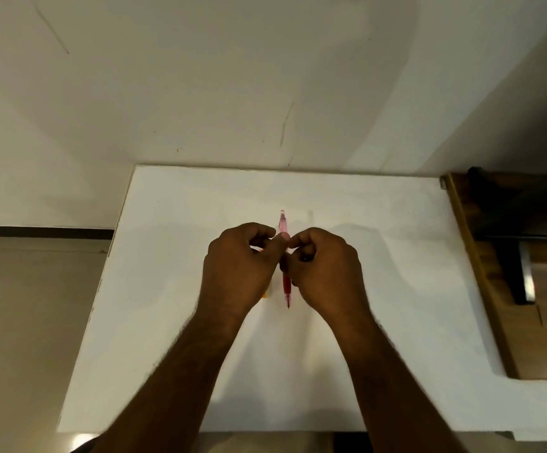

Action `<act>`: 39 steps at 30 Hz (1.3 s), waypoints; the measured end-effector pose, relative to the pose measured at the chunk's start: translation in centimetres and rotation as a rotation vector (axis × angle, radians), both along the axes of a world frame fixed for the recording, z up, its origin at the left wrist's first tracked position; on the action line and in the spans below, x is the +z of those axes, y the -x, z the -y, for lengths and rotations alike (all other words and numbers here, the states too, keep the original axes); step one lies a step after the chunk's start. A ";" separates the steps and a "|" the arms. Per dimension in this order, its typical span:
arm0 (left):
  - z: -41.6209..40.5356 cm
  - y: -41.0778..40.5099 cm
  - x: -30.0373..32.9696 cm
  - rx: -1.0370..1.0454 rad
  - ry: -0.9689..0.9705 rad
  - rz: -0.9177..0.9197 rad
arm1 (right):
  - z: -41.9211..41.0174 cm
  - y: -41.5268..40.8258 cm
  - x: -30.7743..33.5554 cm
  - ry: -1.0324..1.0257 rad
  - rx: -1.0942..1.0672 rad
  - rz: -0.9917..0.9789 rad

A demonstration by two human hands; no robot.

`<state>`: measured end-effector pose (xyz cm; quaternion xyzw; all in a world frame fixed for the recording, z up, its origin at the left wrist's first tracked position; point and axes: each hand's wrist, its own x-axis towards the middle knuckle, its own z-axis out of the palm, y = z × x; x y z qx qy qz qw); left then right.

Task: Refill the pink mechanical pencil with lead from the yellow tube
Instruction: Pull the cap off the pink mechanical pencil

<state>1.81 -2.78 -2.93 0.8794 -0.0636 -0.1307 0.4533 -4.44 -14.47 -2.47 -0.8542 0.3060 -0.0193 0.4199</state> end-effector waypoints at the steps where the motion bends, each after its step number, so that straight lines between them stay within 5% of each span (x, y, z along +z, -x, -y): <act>1: 0.0 0.0 0.1 0.005 0.013 -0.004 | -0.2 0.0 0.3 -0.028 0.026 0.035; 7: -0.3 -0.3 0.5 0.034 0.143 -0.050 | 0.3 -0.1 1.0 -0.127 0.088 0.124; 13: 0.3 0.1 0.7 -0.058 0.155 -0.124 | 1.9 -0.8 1.7 -0.460 -0.224 0.284; 22: 0.8 0.9 1.0 -0.122 0.170 -0.163 | 1.0 -1.1 0.9 -0.414 -0.232 0.318; 29: 0.8 1.1 1.1 -0.157 0.155 -0.204 | 1.6 -1.1 0.9 -0.587 -0.403 0.424; 35: 0.9 1.1 0.7 -0.137 0.150 -0.201 | 2.8 -0.3 -1.2 0.052 -0.240 0.087; 39: 0.8 0.9 0.1 -0.146 0.126 -0.193 | 2.3 -0.3 -2.3 0.257 -0.122 -0.088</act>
